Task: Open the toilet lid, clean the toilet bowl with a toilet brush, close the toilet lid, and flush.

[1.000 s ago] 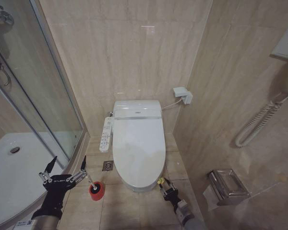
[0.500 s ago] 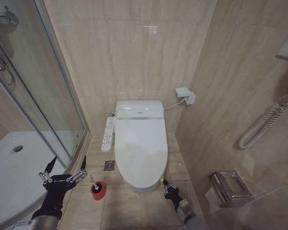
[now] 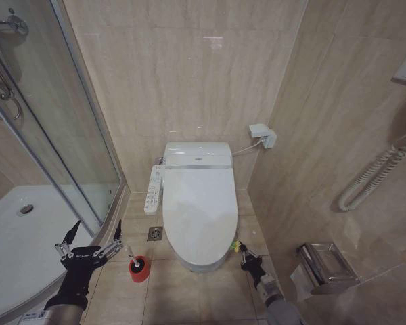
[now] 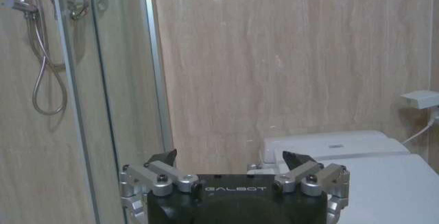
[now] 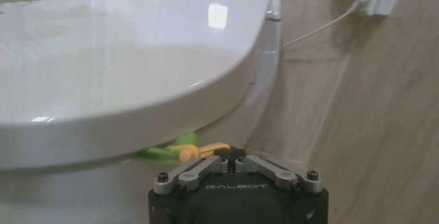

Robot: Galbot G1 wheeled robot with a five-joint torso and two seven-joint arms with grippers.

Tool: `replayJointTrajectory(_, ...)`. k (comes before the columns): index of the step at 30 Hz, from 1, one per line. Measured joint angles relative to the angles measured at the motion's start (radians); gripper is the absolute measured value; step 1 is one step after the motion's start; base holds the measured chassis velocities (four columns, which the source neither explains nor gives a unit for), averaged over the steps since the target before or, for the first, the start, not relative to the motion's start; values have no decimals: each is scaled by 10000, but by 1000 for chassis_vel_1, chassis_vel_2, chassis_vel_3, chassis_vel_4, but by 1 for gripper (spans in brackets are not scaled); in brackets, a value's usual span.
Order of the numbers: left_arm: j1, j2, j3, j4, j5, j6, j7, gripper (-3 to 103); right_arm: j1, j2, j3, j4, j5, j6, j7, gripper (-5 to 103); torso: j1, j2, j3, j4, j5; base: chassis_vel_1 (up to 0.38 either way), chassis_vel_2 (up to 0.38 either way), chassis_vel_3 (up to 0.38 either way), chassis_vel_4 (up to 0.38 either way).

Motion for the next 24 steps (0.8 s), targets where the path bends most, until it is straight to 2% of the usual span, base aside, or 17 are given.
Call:
replayJointTrajectory(9, 0, 0, 0, 0, 0, 0, 0, 100, 33, 145, 451, 442, 320, -126, 336, 1, 0, 0, 1, -1, -2, 0, 0, 0, 0)
replayJointTrajectory(24, 0, 0, -1, 0, 0, 0, 0, 100, 372, 233, 1477, 2074, 1246, -725, 661, 1, -1, 0, 0, 0, -4, 0, 0, 0, 0)
